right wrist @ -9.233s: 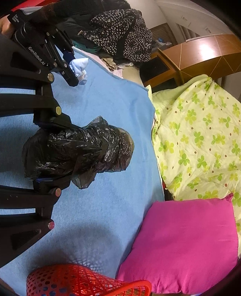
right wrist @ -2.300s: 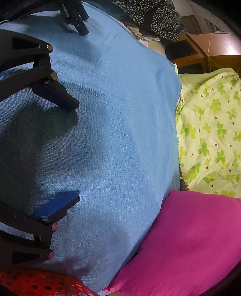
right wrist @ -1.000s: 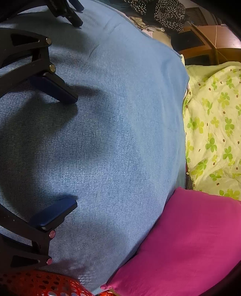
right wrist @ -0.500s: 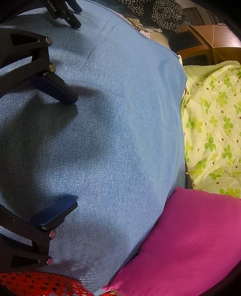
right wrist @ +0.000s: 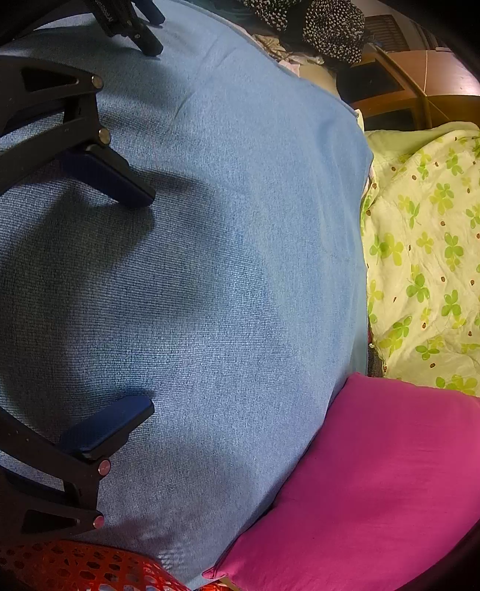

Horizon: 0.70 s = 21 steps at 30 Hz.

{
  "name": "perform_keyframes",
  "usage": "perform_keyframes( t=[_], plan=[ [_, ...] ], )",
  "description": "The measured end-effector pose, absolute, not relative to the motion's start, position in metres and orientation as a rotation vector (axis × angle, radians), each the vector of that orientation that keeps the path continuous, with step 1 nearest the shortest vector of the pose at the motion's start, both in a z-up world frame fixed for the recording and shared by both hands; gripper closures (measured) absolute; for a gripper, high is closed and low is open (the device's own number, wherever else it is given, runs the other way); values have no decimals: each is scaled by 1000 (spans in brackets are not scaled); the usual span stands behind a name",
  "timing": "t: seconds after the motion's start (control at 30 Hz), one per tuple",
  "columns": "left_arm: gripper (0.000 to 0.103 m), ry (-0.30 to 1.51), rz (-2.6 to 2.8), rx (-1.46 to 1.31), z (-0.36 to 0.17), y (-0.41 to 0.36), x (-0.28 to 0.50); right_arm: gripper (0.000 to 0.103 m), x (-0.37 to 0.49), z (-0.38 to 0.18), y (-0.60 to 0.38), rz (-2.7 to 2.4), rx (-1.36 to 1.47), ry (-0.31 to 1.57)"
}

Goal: Collect trash

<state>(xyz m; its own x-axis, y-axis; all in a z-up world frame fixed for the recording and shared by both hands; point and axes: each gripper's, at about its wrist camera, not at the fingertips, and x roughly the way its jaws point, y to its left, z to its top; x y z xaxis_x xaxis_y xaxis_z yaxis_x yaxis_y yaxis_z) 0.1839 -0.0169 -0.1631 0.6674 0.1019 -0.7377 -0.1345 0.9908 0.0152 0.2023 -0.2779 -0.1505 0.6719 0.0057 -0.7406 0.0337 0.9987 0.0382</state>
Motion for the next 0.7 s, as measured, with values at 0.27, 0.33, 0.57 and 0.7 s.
perform_keyframes(
  t=[0.27, 0.33, 0.57, 0.7],
  plan=[
    [0, 829, 133, -41, -163, -17, 184, 0, 202, -151, -279, -13, 54, 834],
    [0, 829, 133, -41, -163, -17, 184, 0, 202, -151, -278, -14, 51, 834],
    [0, 829, 133, -41, -163, -17, 184, 0, 203, -151, -278, -16, 45, 833],
    [0, 829, 133, -41, -163, -17, 184, 0, 203, -151, -277, -20, 41, 833]
  ],
)
